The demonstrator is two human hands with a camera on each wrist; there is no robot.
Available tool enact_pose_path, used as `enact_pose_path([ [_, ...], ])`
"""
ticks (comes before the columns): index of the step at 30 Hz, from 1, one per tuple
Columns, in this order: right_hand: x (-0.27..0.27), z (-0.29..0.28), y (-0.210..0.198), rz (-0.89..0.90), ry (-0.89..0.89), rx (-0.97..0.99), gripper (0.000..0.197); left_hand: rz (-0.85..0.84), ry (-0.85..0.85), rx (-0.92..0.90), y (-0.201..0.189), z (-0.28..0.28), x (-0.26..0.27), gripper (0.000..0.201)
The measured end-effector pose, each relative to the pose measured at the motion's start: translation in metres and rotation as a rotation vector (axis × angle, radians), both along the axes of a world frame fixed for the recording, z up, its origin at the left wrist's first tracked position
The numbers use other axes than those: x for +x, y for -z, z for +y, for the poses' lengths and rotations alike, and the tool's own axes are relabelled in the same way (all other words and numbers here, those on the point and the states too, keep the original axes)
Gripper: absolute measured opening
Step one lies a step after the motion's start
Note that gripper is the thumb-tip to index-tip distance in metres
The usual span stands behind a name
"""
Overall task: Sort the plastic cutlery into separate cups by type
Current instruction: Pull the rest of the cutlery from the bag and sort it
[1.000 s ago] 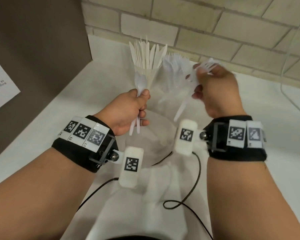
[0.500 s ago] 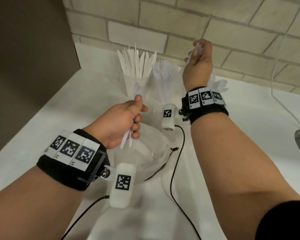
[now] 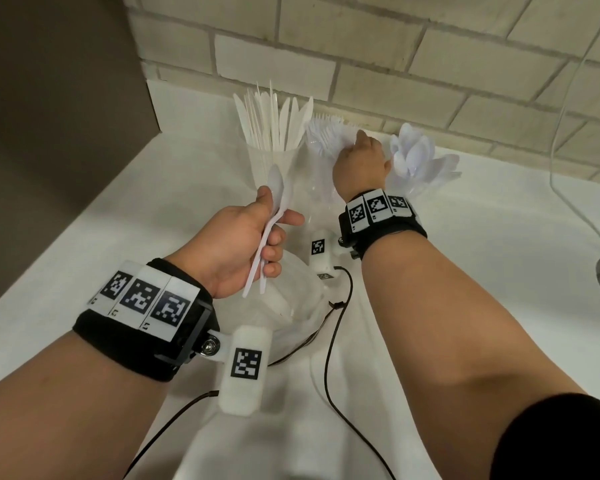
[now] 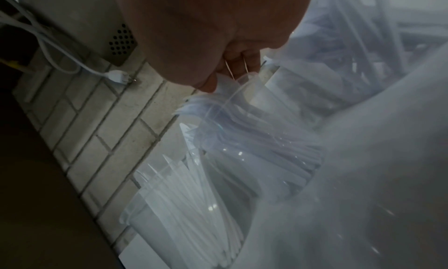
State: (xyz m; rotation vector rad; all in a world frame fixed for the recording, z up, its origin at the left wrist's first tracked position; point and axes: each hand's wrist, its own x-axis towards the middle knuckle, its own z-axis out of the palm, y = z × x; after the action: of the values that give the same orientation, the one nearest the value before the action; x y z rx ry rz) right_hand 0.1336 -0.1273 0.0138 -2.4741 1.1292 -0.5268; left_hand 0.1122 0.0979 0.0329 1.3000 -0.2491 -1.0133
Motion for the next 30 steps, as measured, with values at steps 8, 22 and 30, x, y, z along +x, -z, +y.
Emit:
enact_pose_path([
  [8,-0.050,0.020,-0.058,-0.243,-0.075,0.089,0.061,-0.082,0.006,0.046,-0.004,-0.001,-0.007,0.029],
  [22,-0.124,0.107,-0.062,-0.274,-0.450,0.539,0.037,-0.471,0.135,0.112,-0.010,-0.001,-0.029,0.027],
  [30,-0.127,0.110,-0.055,-0.375,-0.433,0.657,0.021,-0.466,0.200,0.108,-0.015,0.012,-0.033,0.026],
])
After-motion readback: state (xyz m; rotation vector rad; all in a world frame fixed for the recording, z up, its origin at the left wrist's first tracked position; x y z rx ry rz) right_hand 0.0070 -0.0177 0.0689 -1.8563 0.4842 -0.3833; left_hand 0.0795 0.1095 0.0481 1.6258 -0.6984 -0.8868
